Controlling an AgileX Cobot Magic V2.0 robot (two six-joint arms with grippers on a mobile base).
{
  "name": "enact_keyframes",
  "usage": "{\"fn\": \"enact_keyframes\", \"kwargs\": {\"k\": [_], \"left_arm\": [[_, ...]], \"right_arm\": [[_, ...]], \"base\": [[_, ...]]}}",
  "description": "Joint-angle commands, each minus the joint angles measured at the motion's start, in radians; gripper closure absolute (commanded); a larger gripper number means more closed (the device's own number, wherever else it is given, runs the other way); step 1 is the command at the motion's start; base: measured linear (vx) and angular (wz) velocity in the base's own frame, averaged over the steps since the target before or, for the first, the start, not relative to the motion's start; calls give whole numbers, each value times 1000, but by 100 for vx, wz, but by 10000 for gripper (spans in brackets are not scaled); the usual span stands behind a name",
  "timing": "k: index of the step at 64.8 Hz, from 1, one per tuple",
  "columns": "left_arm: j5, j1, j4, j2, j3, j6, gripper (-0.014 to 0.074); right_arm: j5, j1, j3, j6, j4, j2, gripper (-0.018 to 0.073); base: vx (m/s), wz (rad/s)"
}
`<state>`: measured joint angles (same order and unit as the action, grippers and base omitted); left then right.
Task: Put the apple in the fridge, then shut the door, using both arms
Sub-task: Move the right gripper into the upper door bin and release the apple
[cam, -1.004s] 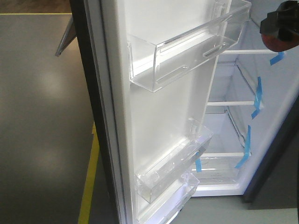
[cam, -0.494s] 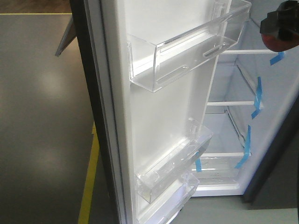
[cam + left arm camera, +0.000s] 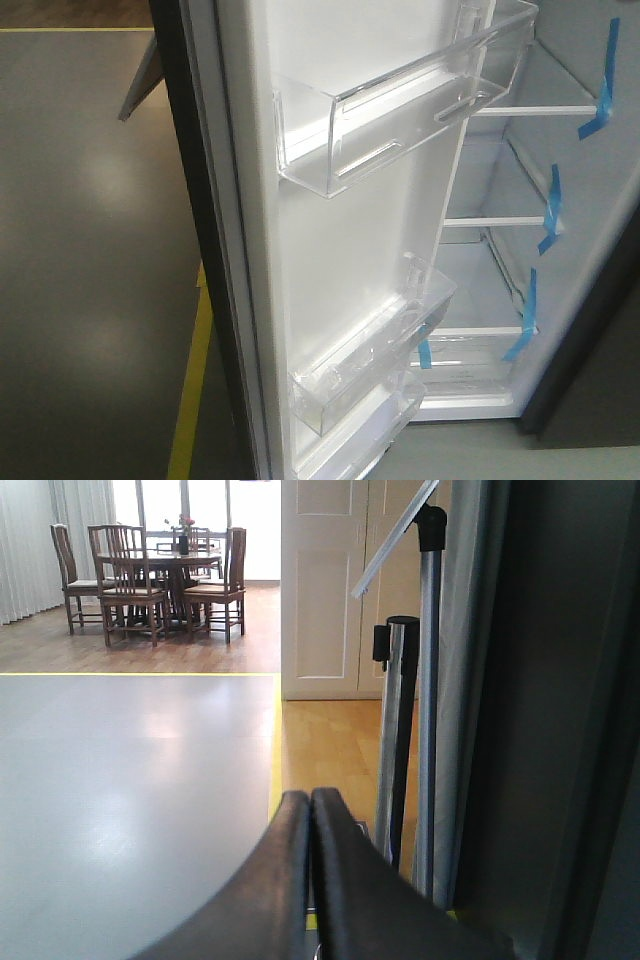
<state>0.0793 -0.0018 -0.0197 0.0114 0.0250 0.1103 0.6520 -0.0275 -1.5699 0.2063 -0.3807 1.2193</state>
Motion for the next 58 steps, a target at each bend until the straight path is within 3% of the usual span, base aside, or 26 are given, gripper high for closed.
{"fn": "enact_keyframes", "kwargs": {"k": [1, 11, 21, 42, 50, 58], "left_arm": [[-69, 2, -1, 14, 27, 8, 602], [-69, 2, -1, 14, 27, 8, 602], [-69, 2, -1, 14, 27, 8, 602], [-69, 2, -1, 14, 27, 8, 602], [-69, 2, -1, 14, 27, 8, 602], [-69, 2, -1, 14, 27, 8, 602]], "right_arm": [[-90, 4, -102, 147, -196, 8, 568], [-8, 4, -210, 386, -485, 132, 566], [73, 4, -283, 484, -624, 252, 564], [181, 4, -325, 501, -630, 397, 533], [186, 4, -323, 520, -604, 404, 461], [186, 4, -323, 523, -593, 404, 332]], "base": [[0, 0], [0, 0], [0, 0], [0, 0], [0, 0], [0, 0]]}}
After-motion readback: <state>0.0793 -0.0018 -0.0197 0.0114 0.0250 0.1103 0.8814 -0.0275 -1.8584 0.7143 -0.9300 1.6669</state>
